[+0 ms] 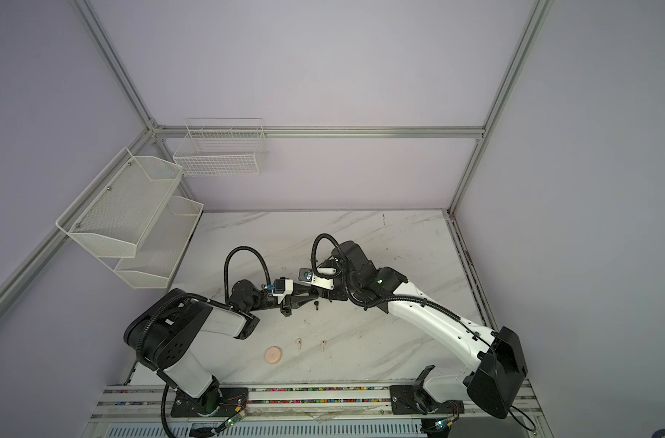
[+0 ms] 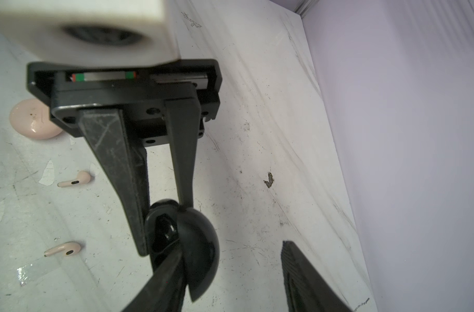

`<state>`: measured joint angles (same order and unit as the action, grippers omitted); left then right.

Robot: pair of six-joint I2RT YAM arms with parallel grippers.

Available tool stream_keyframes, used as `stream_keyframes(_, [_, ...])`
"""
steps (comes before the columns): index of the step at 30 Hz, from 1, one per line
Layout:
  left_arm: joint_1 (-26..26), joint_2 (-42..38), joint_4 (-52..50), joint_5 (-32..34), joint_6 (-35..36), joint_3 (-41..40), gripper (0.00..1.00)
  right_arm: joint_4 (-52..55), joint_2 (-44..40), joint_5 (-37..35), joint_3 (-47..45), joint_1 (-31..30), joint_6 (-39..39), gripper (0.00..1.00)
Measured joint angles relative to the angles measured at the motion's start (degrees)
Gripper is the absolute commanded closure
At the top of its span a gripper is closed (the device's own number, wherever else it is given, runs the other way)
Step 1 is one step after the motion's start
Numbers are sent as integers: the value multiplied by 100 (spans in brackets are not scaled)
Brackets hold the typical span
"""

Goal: Insert wireless bluetooth earbuds into charging case
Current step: Open the charging case.

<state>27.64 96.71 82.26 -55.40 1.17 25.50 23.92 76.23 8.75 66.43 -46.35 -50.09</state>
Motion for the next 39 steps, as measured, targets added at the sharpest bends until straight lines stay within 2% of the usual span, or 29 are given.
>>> stream_keyframes(6, [0,0,2,13,0,0,100,249,101,118,219,0,-2,38])
stream_keyframes(8, [0,0,-2,9,0,-2,100,433,122,306,400,0,52,33])
stream_keyframes(11, [2,0,-7,-17,-4,-2,100,669,96,706,708,0,162,32])
stream_keyframes(17, [4,-11,-9,98,-192,-52,100,839,-168,1255,1139,0,898,31])
stream_keyframes(21, [2,-284,-48,378,-337,-293,100,732,-428,894,1154,31,2098,42])
stream_keyframes(26, [2,-879,-13,778,-496,-730,100,470,-450,282,1008,472,4251,44])
stream_keyframes(29, [2,-1102,-7,977,-529,-973,100,417,-409,-131,737,778,5226,50])
stream_keyframes(32, [2,-1287,-7,1141,-612,-1158,100,424,-35,-411,584,922,6133,51])
stream_keyframes(39, [131,-1694,-24,1375,-669,-1384,100,365,1279,-487,256,824,7377,50])
